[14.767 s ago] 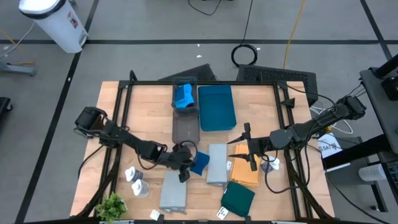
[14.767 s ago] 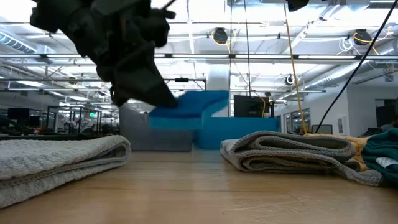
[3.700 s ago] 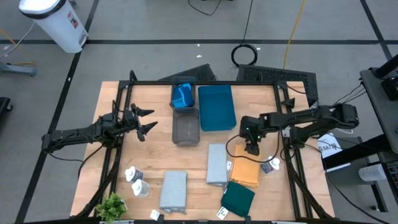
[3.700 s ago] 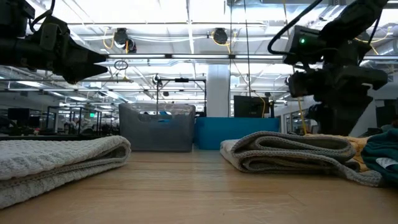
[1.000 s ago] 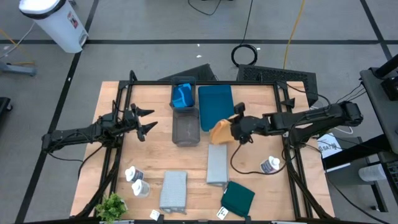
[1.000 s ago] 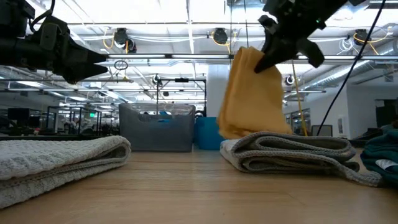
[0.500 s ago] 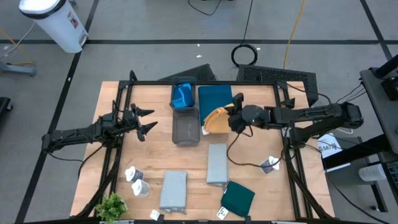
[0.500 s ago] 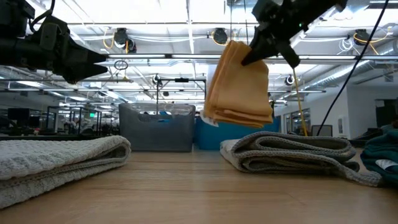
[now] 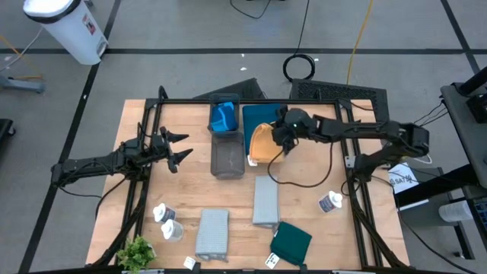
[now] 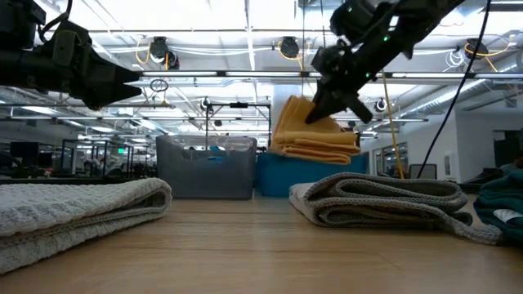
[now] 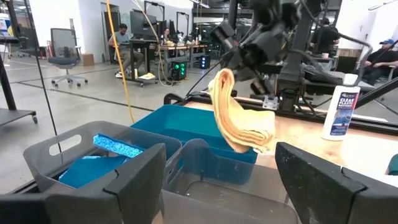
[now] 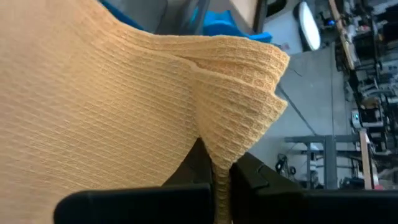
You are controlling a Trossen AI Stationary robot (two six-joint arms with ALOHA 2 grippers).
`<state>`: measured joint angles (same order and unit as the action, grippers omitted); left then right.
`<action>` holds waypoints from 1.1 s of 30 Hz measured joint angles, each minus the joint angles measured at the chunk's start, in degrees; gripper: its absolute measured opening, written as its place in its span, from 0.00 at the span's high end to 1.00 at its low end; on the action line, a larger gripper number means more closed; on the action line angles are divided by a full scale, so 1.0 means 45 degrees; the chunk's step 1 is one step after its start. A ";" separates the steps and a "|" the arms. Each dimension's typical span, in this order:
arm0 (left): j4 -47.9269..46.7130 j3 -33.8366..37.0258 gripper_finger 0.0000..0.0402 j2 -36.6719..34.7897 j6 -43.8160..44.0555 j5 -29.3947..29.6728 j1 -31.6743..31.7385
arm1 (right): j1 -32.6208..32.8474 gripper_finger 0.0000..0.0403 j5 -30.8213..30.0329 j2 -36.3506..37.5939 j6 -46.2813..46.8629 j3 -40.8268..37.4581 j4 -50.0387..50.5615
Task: Pick & Place Kitchen Items
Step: Put the yellow towel into the blue bin
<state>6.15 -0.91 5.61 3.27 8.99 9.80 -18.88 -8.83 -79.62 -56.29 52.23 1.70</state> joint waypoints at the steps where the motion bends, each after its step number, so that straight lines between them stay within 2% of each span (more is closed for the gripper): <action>1: 0.0004 0.0000 0.23 0.0000 0.0000 -0.0004 0.0000 | -0.0108 1.00 0.0167 -0.0199 -0.0107 0.0000 -0.0141; 5: 0.0000 0.0000 0.23 0.0000 -0.0003 -0.0002 0.0002 | -0.0435 1.00 0.0686 -0.1059 -0.0530 0.0000 -0.0879; 18: 0.0008 0.0000 0.23 -0.0005 0.0000 0.0000 0.0004 | -0.0732 1.00 0.0677 -0.3170 -0.1325 -0.0005 -0.2197; 25: 0.0005 0.0000 0.23 -0.0005 -0.0001 0.0000 0.0000 | -0.0732 1.00 0.0591 -0.3521 -0.1671 -0.0005 -0.2918; 33: 0.0005 0.0000 0.23 -0.0005 0.0000 0.0000 0.0004 | -0.0737 1.00 -0.0478 -0.3515 -0.2824 -0.0005 -0.3472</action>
<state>6.17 -0.91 5.58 3.27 8.99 9.82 -22.20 -10.98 -95.44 -69.00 52.21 -13.93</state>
